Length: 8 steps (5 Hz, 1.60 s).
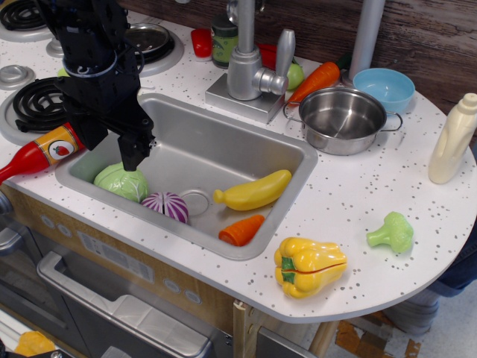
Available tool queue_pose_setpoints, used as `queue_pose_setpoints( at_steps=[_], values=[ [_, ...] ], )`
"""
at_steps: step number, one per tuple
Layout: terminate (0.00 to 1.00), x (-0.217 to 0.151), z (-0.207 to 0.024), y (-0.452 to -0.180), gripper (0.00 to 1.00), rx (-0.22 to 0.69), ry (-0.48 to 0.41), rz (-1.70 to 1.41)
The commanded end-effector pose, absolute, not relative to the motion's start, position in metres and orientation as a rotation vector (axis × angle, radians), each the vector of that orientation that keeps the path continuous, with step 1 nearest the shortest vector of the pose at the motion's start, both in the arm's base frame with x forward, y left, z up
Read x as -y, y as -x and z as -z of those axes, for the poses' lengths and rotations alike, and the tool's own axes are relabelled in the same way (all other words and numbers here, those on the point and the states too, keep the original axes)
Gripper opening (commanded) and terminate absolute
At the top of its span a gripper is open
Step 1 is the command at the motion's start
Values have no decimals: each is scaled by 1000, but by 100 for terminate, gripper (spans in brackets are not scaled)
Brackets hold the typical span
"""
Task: Put broccoli in pot or pan
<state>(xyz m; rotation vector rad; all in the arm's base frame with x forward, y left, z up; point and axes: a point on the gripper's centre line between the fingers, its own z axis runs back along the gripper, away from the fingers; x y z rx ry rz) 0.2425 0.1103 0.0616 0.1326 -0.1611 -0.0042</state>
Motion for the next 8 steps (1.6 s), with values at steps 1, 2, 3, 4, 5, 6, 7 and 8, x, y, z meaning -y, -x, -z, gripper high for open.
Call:
queue_pose_setpoints(
  at_steps=[1, 2, 3, 4, 5, 6, 7, 8],
  values=[
    [0, -110, -62, -242, 100, 161, -133, 4],
    [0, -60, -82, -261, 100, 175, -134, 3],
    [0, -10, -94, -273, 100, 194, -152, 8],
    [0, 40, -104, -286, 100, 190, -156, -17],
    [0, 88, -104, -301, 100, 183, -81, -55],
    [0, 139, -90, -308, 100, 191, -96, -37],
    [0, 189, -73, -319, 100, 193, -97, -19],
    [0, 202, -62, -319, 100, 198, -120, -27]
  ],
)
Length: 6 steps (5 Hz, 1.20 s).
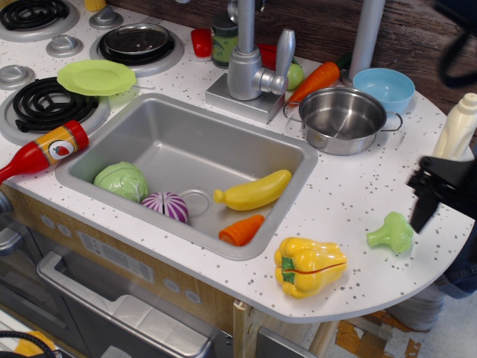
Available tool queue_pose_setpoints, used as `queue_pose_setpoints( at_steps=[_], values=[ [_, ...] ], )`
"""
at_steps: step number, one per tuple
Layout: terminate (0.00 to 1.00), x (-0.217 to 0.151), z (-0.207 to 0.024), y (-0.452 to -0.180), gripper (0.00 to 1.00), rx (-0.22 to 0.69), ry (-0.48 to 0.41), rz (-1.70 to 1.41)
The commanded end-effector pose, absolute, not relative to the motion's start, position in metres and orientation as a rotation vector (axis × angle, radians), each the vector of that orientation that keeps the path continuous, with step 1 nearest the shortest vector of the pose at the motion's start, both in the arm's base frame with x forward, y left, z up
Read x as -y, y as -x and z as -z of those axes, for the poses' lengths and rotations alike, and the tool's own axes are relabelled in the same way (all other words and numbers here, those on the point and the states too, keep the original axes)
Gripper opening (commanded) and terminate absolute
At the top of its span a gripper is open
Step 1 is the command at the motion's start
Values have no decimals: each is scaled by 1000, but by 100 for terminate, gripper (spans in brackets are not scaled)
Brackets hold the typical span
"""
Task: Put broccoli in pot or pan
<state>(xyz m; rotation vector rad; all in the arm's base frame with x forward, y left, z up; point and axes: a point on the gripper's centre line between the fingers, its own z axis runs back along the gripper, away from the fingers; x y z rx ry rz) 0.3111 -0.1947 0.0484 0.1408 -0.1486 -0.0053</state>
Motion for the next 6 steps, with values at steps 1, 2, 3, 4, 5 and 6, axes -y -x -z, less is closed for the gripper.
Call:
queue_pose_setpoints(
  at_steps=[1, 2, 3, 4, 5, 6],
  values=[
    [0, 193, -55, -319, 100, 194, -138, -40],
    [0, 180, -60, -318, 100, 195, -160, -36],
    [0, 162, -61, -322, 100, 203, -144, -29],
    [0, 156, -51, -327, 100, 228, -126, -42],
    [0, 154, -35, -329, 100, 251, -99, -52],
    [0, 151, -26, -329, 100, 259, -52, -62]
  ],
)
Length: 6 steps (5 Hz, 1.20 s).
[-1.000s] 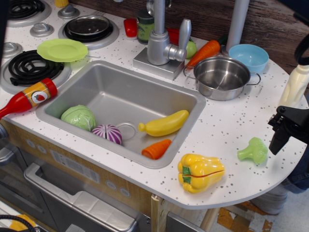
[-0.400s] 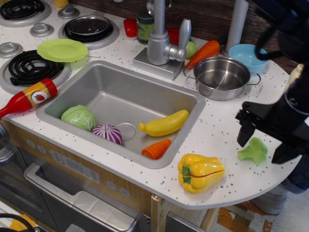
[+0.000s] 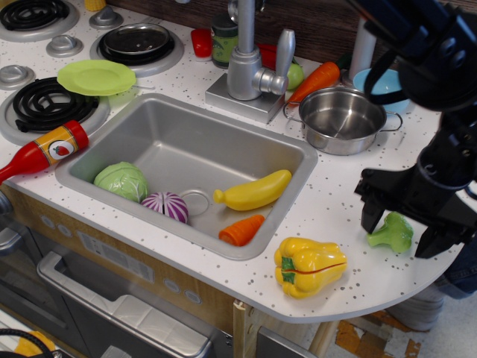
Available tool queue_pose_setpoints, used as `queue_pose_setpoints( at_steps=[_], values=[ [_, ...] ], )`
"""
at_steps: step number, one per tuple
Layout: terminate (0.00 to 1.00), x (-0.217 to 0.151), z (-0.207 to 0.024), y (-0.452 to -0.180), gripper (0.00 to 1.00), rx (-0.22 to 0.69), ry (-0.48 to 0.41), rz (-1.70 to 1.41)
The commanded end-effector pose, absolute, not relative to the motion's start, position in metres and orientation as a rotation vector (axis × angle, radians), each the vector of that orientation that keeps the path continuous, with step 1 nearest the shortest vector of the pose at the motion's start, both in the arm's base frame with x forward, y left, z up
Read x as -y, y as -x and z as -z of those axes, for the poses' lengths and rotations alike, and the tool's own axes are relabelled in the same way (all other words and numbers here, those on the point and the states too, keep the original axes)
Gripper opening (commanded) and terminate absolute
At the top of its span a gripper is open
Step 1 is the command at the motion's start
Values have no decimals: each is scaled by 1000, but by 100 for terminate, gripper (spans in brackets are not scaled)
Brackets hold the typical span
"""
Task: Put broccoli in pot or pan
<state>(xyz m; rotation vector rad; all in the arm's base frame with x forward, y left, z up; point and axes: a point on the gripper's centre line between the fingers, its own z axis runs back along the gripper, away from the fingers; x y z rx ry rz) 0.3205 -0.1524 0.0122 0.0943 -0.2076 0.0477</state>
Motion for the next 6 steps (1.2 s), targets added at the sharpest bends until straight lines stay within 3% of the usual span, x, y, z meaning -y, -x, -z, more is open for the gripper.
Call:
queue_pose_setpoints(
  at_steps=[1, 2, 3, 5, 6],
  values=[
    [0, 147, -20, -329, 0, 263, -15, -58],
    [0, 144, -28, -328, 0, 251, -24, -54],
    [0, 125, -54, -338, 0, 249, -65, -18],
    [0, 87, -89, -393, 0, 292, -84, 86],
    [0, 77, -87, -424, 0, 328, -76, 161]
  ],
)
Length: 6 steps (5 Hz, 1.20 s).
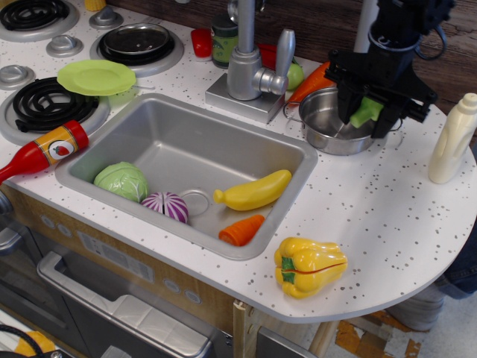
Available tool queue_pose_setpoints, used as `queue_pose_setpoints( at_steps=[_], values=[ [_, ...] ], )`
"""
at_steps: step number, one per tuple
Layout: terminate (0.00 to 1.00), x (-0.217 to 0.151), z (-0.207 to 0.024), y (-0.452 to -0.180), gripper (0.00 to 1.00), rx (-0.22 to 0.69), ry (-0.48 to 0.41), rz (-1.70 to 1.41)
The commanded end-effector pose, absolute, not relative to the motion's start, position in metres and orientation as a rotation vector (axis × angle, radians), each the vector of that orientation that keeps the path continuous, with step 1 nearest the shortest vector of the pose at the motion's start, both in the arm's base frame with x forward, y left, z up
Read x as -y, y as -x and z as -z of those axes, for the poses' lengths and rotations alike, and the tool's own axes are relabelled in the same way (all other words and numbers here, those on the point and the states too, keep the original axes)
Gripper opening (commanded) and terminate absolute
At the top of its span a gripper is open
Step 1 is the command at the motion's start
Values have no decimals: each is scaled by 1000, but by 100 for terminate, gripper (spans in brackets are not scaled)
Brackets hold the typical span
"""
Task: Put broccoli in pot or pan
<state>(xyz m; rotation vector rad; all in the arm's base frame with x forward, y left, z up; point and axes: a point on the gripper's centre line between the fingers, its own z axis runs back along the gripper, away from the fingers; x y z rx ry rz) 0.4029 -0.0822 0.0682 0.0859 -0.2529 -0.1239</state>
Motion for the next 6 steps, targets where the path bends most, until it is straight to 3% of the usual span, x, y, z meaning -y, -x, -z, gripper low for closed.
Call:
queue_pose_setpoints(
  at_steps=[1, 2, 6],
  values=[
    [0, 67, -77, -442, 0, 351, -46, 227],
    [0, 62, -72, -454, 100, 363, -61, 255],
    [0, 62, -72, -454, 100, 363, -61, 255]
  ],
)
